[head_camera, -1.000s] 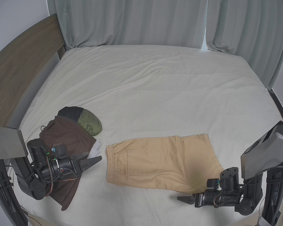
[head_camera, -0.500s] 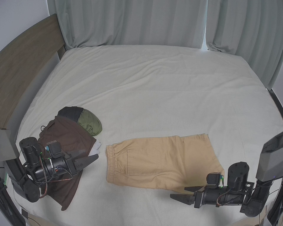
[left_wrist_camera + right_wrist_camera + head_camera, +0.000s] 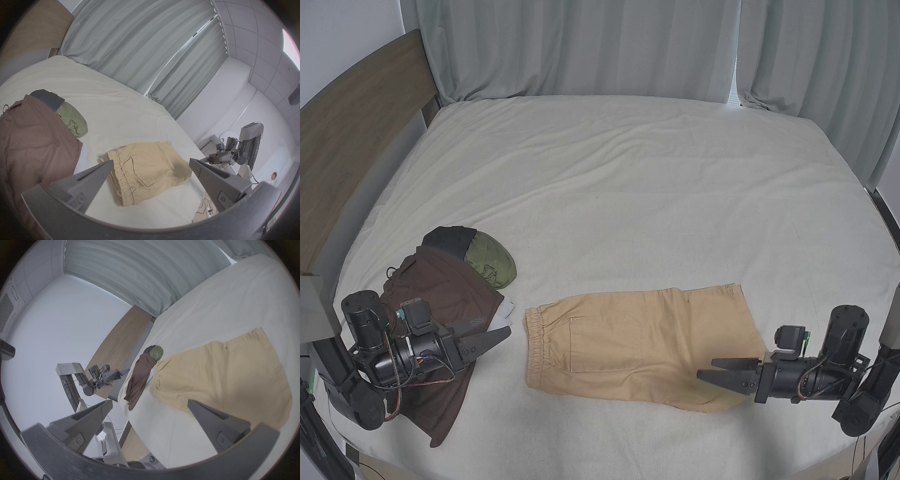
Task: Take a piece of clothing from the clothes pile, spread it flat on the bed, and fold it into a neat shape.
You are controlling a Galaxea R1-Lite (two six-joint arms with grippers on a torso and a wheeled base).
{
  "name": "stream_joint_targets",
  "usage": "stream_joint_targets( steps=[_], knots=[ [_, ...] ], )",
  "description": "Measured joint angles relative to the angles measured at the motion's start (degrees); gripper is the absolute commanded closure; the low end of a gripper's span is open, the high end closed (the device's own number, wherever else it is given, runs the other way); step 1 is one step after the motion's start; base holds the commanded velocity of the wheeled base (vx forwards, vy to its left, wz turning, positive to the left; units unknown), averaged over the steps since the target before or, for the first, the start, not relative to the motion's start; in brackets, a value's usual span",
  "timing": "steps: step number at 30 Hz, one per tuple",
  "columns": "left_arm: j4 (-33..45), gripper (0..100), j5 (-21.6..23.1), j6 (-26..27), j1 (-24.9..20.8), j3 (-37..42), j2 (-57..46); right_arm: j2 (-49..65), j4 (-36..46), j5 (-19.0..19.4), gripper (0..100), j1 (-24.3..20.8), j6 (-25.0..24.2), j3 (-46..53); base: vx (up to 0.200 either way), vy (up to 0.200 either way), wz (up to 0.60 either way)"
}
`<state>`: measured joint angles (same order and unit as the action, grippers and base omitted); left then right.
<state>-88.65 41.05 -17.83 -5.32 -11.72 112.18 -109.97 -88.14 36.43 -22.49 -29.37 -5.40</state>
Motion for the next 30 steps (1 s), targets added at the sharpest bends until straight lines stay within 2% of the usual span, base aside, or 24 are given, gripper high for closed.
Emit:
stream_joint_targets(
  steps=[14,30],
  knots=[
    [0.0,0,0.3,-0.2,-1.0,-0.2,4.2,1.3,0.0,0.0,0,5.4,0.0,-1.7,0.0,0.0,0.0],
    [0.0,0,0.3,-0.2,-1.8,-3.1,15.1,0.4,0.0,-0.1,0,6.7,0.0,-2.1,0.0,0.0,0.0]
  ],
)
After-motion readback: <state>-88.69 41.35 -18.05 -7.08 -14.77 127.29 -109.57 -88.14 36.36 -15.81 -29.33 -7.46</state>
